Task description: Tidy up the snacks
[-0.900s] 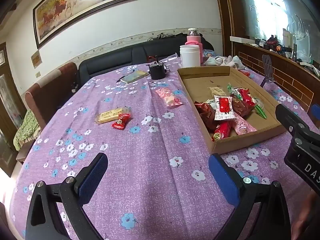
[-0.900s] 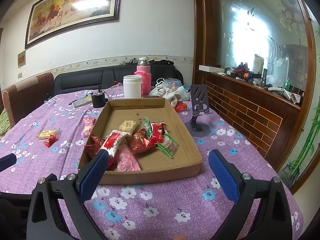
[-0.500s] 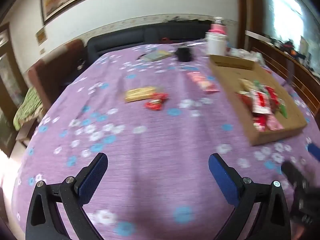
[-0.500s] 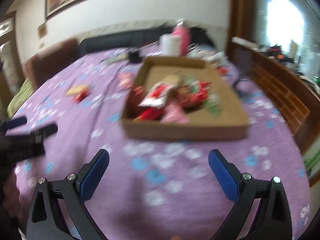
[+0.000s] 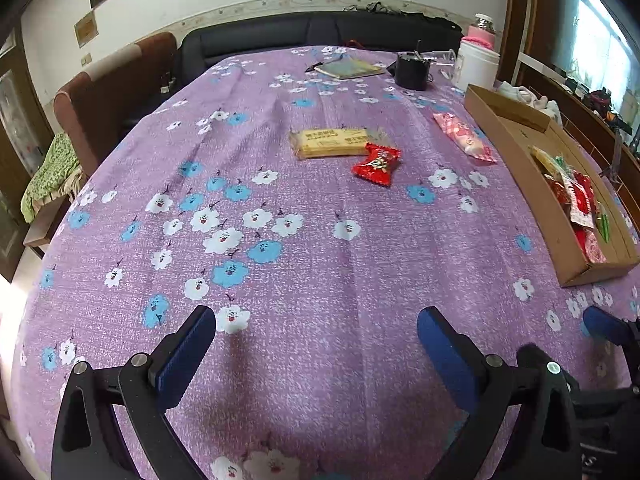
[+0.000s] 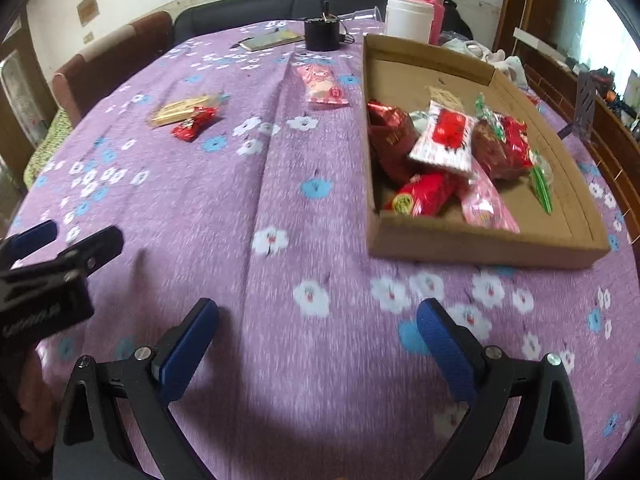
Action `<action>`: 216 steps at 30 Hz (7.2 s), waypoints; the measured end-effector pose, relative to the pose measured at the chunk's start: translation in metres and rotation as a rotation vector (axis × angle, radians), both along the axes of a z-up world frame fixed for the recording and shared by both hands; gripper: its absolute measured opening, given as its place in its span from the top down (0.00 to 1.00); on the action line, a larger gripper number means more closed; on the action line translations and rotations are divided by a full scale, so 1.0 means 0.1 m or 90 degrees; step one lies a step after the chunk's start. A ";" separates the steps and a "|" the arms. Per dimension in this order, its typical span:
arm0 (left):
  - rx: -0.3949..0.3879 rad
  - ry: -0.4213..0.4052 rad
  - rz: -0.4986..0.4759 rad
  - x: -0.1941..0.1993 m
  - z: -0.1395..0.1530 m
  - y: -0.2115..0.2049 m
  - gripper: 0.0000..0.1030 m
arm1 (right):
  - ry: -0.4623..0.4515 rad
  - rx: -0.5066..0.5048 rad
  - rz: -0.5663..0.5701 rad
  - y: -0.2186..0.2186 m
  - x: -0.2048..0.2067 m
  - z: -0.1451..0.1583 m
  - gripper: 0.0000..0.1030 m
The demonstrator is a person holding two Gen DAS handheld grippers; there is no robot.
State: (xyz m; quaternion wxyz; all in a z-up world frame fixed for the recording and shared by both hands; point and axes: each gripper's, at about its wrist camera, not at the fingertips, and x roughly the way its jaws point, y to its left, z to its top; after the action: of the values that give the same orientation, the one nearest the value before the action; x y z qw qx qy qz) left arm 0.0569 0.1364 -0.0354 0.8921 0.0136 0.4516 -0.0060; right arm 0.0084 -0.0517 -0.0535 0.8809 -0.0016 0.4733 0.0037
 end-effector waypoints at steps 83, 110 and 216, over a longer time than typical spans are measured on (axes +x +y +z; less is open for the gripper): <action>-0.012 0.029 0.033 0.06 -0.12 0.03 0.00 | -0.031 0.000 -0.019 0.02 0.24 0.01 0.00; -0.012 0.029 0.033 0.06 -0.13 0.03 0.00 | -0.031 0.000 -0.019 0.02 0.24 0.01 0.00; 0.027 -0.089 -0.163 -0.08 0.94 -1.16 0.58 | -0.113 0.308 -0.002 -1.80 0.93 0.58 0.74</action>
State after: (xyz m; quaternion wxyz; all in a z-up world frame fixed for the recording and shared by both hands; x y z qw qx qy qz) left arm 0.0493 0.0203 0.0585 0.9129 0.0907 0.3827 -0.1094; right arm 0.1013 -0.2318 0.0046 0.8935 0.2096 0.3798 0.1156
